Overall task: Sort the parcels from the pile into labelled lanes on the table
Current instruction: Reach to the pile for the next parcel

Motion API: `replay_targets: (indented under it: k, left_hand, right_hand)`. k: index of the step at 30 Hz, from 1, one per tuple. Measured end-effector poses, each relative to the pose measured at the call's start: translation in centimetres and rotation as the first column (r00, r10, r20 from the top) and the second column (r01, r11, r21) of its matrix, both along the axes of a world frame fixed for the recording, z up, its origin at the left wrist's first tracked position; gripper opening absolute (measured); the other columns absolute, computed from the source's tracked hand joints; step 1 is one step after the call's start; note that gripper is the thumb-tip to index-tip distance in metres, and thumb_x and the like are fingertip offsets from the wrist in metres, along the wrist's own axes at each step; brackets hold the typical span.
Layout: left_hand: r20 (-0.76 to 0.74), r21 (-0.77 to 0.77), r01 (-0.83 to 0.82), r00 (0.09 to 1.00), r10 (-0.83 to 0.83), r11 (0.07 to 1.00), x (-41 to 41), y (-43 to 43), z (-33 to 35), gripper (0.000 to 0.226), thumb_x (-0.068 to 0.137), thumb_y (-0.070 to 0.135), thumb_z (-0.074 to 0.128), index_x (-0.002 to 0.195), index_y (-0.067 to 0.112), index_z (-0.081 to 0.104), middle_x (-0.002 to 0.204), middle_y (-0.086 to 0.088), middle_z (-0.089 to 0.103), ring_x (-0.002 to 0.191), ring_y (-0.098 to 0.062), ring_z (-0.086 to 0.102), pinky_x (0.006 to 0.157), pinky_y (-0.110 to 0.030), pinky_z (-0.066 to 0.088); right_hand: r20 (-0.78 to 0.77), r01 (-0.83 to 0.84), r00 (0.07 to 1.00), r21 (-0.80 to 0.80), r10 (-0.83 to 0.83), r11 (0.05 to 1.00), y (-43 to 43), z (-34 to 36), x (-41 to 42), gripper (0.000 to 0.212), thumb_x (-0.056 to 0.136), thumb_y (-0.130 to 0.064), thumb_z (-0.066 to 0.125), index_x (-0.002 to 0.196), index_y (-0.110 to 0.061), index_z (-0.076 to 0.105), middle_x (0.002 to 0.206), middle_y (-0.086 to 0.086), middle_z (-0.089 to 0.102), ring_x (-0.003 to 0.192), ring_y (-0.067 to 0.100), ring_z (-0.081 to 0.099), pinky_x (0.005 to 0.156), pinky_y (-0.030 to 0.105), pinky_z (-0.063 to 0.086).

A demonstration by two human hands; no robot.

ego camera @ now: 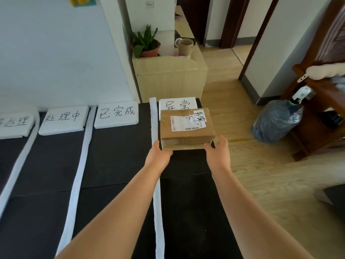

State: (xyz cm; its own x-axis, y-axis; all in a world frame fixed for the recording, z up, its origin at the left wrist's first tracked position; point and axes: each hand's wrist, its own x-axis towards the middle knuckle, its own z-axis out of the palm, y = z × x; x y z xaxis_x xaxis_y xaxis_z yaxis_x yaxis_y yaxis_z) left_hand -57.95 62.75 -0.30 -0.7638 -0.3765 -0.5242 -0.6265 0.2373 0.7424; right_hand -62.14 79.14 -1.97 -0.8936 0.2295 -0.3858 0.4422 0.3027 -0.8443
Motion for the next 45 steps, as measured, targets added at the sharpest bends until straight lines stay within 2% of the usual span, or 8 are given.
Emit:
replay_targets:
  k: [6,9,14,24,29,37,43,45]
  left_hand:
    - [-0.01,-0.034,0.022,1.0,-0.023,0.999,2.1,0.6,1.0,0.066,0.098,0.024,0.057,0.154,0.026,0.023,0.15,-0.003,0.043,0.102,-0.013,0.06,0.069,-0.022,0.048]
    - [-0.033,-0.077,0.021,0.999,-0.024,0.997,5.5,-0.9,2.7,0.07,0.099,0.025,0.056,0.157,0.024,0.016,0.156,-0.003,0.036,0.127,-0.023,0.052,0.079,-0.028,0.045]
    - [-0.109,-0.12,-0.037,0.994,0.023,0.992,12.5,-5.8,5.2,0.07,0.1,0.026,0.055,0.157,0.024,0.016,0.16,-0.003,0.029,0.136,-0.022,0.046,0.089,-0.028,0.044]
    - [-0.222,-0.152,-0.259,0.95,0.222,0.954,33.4,-20.0,8.0,0.065,0.101,0.027,0.054,0.157,0.025,0.021,0.159,-0.001,0.032,0.112,-0.011,0.058,0.075,-0.019,0.041]
    - [-0.238,-0.184,-0.367,0.917,0.321,0.912,44.6,-27.7,8.8,0.06,0.102,0.027,0.049,0.156,0.022,0.024,0.155,-0.001,0.038,0.128,-0.02,0.051,0.086,-0.027,0.04]
    - [-0.247,-0.144,-0.577,0.808,0.535,0.804,56.5,-36.9,8.7,0.055,0.104,0.025,0.047,0.155,0.024,0.027,0.154,0.0,0.04,0.062,0.002,0.045,0.054,-0.014,0.039]
    - [-0.218,-0.136,-0.663,0.745,0.631,0.736,60.3,-43.4,7.4,0.052,0.103,0.027,0.049,0.153,0.025,0.033,0.155,0.002,0.04,0.119,-0.015,0.056,0.083,-0.022,0.039]
    - [-0.205,-0.145,-0.673,0.737,0.644,0.725,60.4,-45.8,7.0,0.051,0.103,0.027,0.049,0.152,0.025,0.036,0.151,0.002,0.043,0.103,-0.009,0.06,0.077,-0.019,0.042]
  right_hand:
    - [-0.025,0.007,1.0,0.029,-0.007,1.0,-0.9,1.3,2.6,0.059,0.098,-0.021,0.059,0.151,-0.025,0.035,0.147,0.0,0.049,0.131,0.02,0.05,0.091,0.033,0.044]
    - [-0.05,-0.05,0.997,0.049,0.053,0.998,-3.3,3.2,5.9,0.055,0.098,-0.021,0.06,0.149,-0.025,0.04,0.143,-0.001,0.052,0.13,0.019,0.051,0.093,0.031,0.041]
    - [-0.102,-0.166,0.98,0.076,0.173,0.983,-8.7,5.8,11.9,0.053,0.098,-0.024,0.06,0.148,-0.025,0.041,0.141,-0.001,0.053,0.127,0.018,0.052,0.091,0.03,0.041]
    - [-0.178,-0.411,0.894,0.042,0.412,0.911,-24.1,8.8,30.5,0.051,0.098,-0.027,0.061,0.146,-0.027,0.043,0.139,-0.001,0.055,0.119,0.015,0.055,0.085,0.024,0.042]
    - [-0.196,-0.535,0.826,0.021,0.528,0.845,-31.7,9.5,39.6,0.048,0.098,-0.028,0.06,0.143,-0.026,0.046,0.136,-0.001,0.056,0.113,0.012,0.055,0.084,0.025,0.043]
    - [-0.194,-0.725,0.675,0.005,0.712,0.689,-42.9,10.4,49.1,0.046,0.099,-0.027,0.059,0.143,-0.023,0.047,0.136,-0.001,0.056,0.113,0.013,0.054,0.088,0.028,0.041]
    - [-0.163,-0.801,0.594,-0.035,0.788,0.597,-50.6,9.0,51.5,0.045,0.099,-0.028,0.058,0.143,-0.023,0.048,0.135,-0.003,0.057,0.107,0.01,0.053,0.083,0.026,0.041]
    - [-0.148,-0.809,0.586,-0.052,0.796,0.586,-53.3,8.1,51.6,0.044,0.099,-0.027,0.059,0.142,-0.023,0.049,0.134,-0.002,0.059,0.107,0.011,0.055,0.083,0.026,0.043]
